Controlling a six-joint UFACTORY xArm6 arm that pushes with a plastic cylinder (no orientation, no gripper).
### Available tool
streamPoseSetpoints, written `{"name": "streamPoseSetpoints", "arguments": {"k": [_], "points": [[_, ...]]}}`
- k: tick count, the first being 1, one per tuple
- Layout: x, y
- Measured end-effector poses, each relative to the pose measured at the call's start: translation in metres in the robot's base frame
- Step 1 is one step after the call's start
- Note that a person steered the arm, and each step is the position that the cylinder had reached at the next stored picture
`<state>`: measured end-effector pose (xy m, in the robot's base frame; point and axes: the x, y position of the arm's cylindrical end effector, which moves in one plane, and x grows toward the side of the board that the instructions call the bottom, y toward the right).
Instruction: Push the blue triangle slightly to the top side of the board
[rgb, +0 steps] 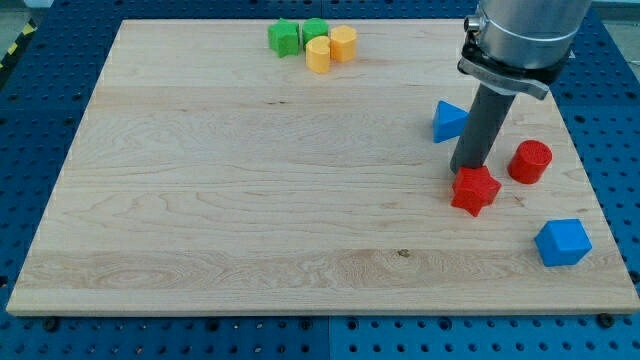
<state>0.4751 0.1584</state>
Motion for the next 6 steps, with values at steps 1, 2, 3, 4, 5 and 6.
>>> {"name": "streamPoseSetpoints", "arguments": {"k": [1,2,3,4,5,6], "points": [[0.017,0.001],[0.039,0.001],[0.052,0.001],[0.002,-0.001],[-0.046,-0.001],[-0.062,0.010]]}}
